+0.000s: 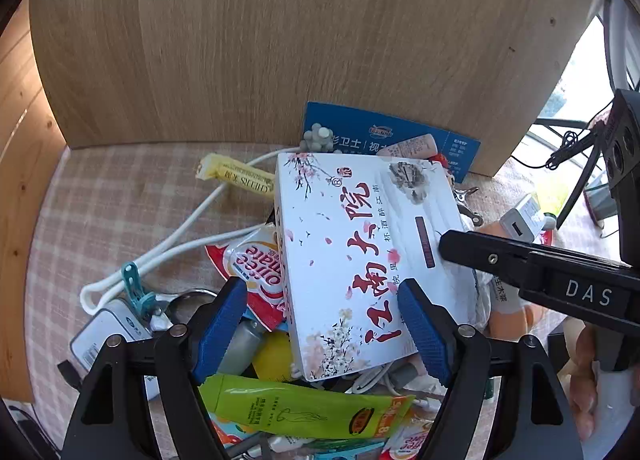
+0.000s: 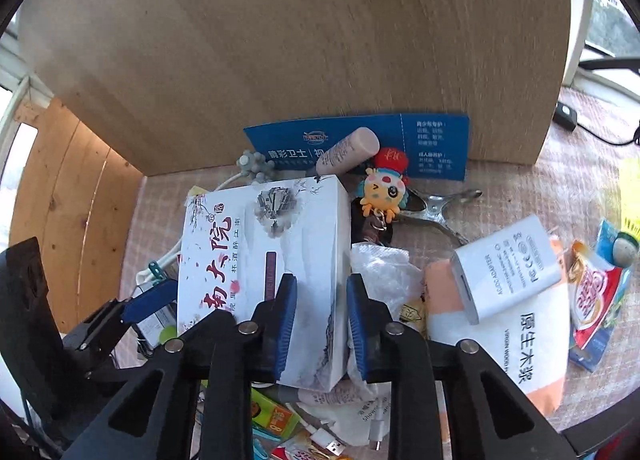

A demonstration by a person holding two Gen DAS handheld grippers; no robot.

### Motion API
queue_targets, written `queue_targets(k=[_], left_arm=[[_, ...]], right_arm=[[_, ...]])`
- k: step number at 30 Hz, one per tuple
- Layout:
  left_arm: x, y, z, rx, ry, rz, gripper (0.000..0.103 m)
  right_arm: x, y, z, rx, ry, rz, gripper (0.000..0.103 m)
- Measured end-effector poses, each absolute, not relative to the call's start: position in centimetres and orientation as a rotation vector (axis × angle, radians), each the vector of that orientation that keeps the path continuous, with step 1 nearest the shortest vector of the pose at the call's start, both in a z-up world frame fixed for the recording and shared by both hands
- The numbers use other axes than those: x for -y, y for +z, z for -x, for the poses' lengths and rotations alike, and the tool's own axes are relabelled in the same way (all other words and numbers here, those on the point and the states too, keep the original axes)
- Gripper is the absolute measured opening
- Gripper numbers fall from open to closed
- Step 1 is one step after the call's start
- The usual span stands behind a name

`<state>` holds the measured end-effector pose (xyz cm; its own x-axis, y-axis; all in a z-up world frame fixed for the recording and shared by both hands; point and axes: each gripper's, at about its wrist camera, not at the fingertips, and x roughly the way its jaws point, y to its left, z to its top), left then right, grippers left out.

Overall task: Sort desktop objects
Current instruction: 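Close the right gripper on the white calligraphy tissue box and lift it, then carry the white box with the right gripper over the black tray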

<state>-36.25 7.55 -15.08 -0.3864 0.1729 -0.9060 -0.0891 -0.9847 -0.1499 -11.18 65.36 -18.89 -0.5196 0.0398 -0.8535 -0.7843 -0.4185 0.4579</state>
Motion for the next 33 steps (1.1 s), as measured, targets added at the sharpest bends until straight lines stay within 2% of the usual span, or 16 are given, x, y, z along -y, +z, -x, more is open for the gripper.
queue_targets(k=[4, 9, 12, 15, 18, 19, 21, 23, 26, 30, 33], left_arm=[[-8.1, -15.3, 36.3, 0.092, 2.453, 1.644, 0.082], [-7.2, -15.8, 36.2, 0.187, 2.478, 1.663, 0.092], [-7.4, -15.7, 36.3, 0.130, 2.480, 1.650, 0.092], [-8.0, -15.6, 36.5, 0.052, 2.508, 1.658, 0.097], [-7.6, -16.1, 36.9, 0.111, 2.487, 1.691, 0.100], [-7.4, -16.1, 36.9, 0.141, 2.484, 1.690, 0.100], [-7.6, -16.1, 36.5, 0.134, 2.479, 1.669, 0.097], [-8.4, -15.7, 36.0, 0.100, 2.457, 1.634, 0.082], [-9.7, -15.0, 35.4, -0.021, 2.493, 1.611, 0.082], [-9.0, -15.2, 35.2, 0.042, 2.480, 1.612, 0.081], [-9.2, -14.7, 34.0, 0.001, 2.467, 1.600, 0.080]], right_arm=[[-64.9, -18.7, 11.2, -1.190, 1.985, 1.089, 0.027], [-64.9, -19.0, 11.2, -1.212, 1.973, 1.066, 0.026], [-64.7, -18.8, 11.5, -1.182, 1.970, 1.069, 0.026], [-64.6, -18.8, 11.6, -1.168, 1.968, 1.073, 0.026], [-64.7, -18.8, 11.7, -1.175, 1.952, 1.056, 0.026], [-64.6, -18.8, 11.8, -1.208, 1.847, 0.952, 0.026], [-64.5, -18.7, 11.9, -1.196, 1.847, 0.953, 0.026], [-64.3, -18.6, 12.3, -1.191, 1.850, 0.957, 0.026], [-63.7, -18.4, 12.8, -1.170, 1.856, 0.967, 0.026], [-63.3, -18.7, 12.6, -1.182, 1.850, 0.949, 0.026], [-62.6, -18.3, 12.3, -1.171, 1.846, 0.951, 0.026]])
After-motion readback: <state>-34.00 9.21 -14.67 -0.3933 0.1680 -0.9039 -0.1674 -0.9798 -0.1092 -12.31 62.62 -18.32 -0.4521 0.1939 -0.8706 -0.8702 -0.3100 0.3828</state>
